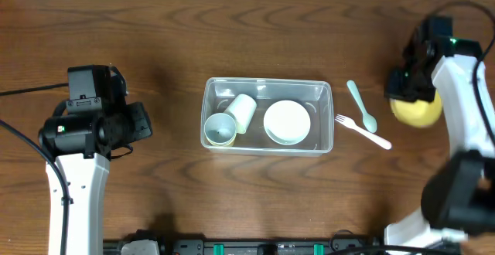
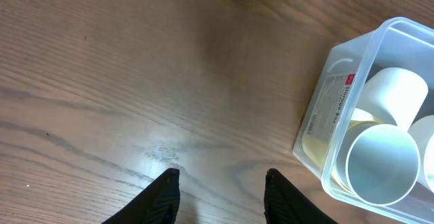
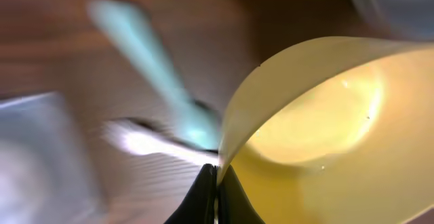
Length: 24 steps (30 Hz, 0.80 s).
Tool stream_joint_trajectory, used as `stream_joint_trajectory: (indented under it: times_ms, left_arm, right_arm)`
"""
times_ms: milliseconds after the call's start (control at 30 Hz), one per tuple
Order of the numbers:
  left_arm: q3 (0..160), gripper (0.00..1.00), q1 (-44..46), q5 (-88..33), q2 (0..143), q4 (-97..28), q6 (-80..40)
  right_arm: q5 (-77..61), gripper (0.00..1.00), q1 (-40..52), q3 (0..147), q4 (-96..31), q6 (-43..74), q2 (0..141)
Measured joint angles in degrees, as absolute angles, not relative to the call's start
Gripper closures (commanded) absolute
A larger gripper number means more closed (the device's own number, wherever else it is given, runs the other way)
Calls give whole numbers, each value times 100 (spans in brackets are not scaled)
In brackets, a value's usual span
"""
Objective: Pack container
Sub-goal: 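Move the right gripper back to the yellow bowl and grasp it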
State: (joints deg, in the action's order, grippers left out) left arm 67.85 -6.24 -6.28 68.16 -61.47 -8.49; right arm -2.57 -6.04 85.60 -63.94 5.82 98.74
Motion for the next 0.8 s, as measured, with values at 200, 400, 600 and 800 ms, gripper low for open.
stream_joint_trajectory:
  times_ms: [200, 400, 600, 800]
  left_arm:
    - [6785, 58, -622, -628, 6816, -6149, -849]
    - [6785, 59, -622, -628, 6816, -6169, -849]
    - [6785, 58, -622, -628, 6816, -6171, -849]
    - [6785, 59, -622, -628, 6816, -6169, -849]
  right_arm:
    - [-816, 99, 788, 8729, -6283, -215, 8764]
    - [-897, 99, 2274, 8729, -6296, -652, 8844]
    - [-847, 99, 3074, 8729, -6298, -768, 9310]
    - [-797, 99, 3415, 8726, -6320, -801, 9939]
